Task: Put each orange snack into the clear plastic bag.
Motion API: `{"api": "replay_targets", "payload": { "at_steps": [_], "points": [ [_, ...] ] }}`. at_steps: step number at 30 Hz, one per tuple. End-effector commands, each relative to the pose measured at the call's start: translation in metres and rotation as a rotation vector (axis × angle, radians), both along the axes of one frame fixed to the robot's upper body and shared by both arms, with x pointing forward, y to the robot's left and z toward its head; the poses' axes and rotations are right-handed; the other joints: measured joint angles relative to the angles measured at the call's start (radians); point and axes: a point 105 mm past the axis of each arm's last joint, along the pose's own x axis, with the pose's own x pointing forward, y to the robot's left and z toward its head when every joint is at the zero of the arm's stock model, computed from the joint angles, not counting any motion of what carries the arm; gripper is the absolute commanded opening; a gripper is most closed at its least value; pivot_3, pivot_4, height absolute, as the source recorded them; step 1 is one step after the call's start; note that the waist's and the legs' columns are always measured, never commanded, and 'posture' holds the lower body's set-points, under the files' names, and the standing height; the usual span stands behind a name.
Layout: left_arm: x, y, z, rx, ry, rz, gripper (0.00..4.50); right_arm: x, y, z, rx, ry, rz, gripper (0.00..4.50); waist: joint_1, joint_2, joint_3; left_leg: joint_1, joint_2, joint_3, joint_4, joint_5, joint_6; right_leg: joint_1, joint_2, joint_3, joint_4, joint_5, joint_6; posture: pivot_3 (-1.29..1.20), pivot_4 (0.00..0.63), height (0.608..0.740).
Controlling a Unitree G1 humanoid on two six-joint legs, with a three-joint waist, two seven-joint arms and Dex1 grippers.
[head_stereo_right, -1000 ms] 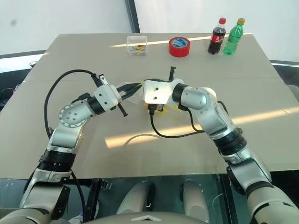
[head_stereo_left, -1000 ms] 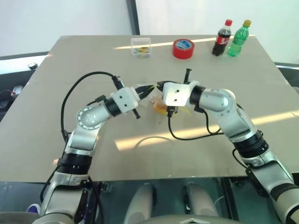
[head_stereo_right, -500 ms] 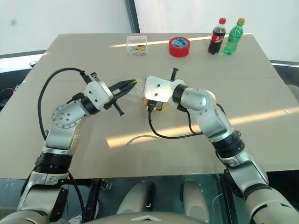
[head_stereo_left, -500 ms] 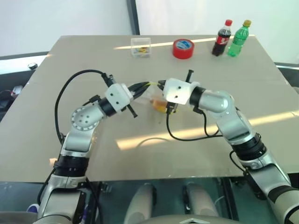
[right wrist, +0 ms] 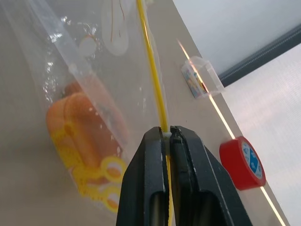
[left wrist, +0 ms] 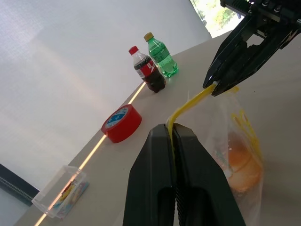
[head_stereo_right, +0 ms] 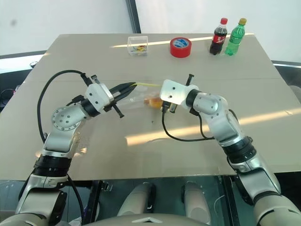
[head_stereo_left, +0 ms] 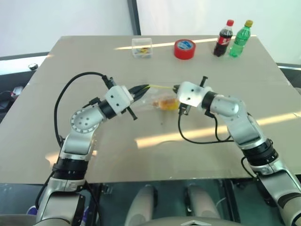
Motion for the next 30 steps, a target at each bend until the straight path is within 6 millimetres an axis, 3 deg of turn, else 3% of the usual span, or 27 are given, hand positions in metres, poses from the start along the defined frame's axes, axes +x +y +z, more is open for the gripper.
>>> {"api": "replay_targets", "payload": {
  "at_steps": [1, 11, 18, 22, 25, 28, 30],
  "points": [
    [-0.001, 0.024, 0.029, -0.063, -0.102, 0.079, 0.00, 0.018, -0.053, 0.001, -0.008, -0.001, -0.200, 0.06, 0.000, 0.000, 0.000, 0.000, 0.000, 0.000, 0.000, 0.000, 0.000, 0.000, 0.000, 0.000, 0.000, 0.000, 0.000, 0.00, 0.150, 0.740],
    [0.005, 0.030, 0.037, -0.135, -0.086, 0.110, 0.00, 0.022, -0.080, 0.031, -0.030, -0.072, -0.260, 0.06, 0.000, 0.000, 0.000, 0.000, 0.000, 0.000, 0.000, 0.000, 0.000, 0.000, 0.000, 0.000, 0.000, 0.000, 0.000, 0.00, 0.150, 0.740],
    [0.045, 0.025, 0.051, -0.148, -0.057, 0.167, 0.00, 0.045, -0.098, 0.061, -0.088, -0.200, -0.327, 0.06, 0.003, -0.001, 0.000, 0.000, -0.001, 0.000, 0.000, 0.000, 0.000, 0.000, 0.000, 0.000, 0.000, 0.000, 0.000, 0.00, 0.150, 0.740],
    [0.052, 0.025, 0.056, -0.131, -0.058, 0.145, 0.00, 0.042, -0.106, 0.080, -0.060, -0.259, -0.335, 0.06, 0.000, -0.001, 0.000, -0.001, -0.001, 0.001, -0.001, 0.000, 0.000, 0.000, 0.000, 0.000, -0.003, 0.000, 0.000, 0.00, 0.150, 0.740],
    [0.047, 0.025, 0.042, -0.078, -0.033, 0.114, 0.00, 0.027, -0.105, 0.075, -0.045, -0.229, -0.303, 0.06, -0.003, 0.000, 0.000, -0.001, 0.000, 0.002, -0.004, 0.002, -0.004, -0.001, 0.000, 0.001, -0.005, 0.000, 0.000, 0.00, 0.150, 0.740],
    [0.037, 0.026, 0.019, -0.026, 0.015, 0.087, 0.00, 0.006, -0.096, 0.056, -0.046, -0.167, -0.254, 0.06, -0.004, 0.000, 0.000, -0.002, 0.001, 0.002, -0.009, 0.002, -0.004, -0.001, 0.000, 0.001, -0.011, 0.000, 0.000, 0.00, 0.150, 0.740],
    [0.026, 0.024, -0.006, 0.046, 0.049, 0.065, 0.00, -0.007, -0.086, 0.033, -0.030, -0.096, -0.226, 0.06, -0.003, 0.000, 0.000, -0.002, 0.002, 0.002, -0.010, 0.002, -0.004, -0.001, 0.000, 0.001, -0.012, 0.000, 0.000, 0.00, 0.150, 0.740]
  ]
}}
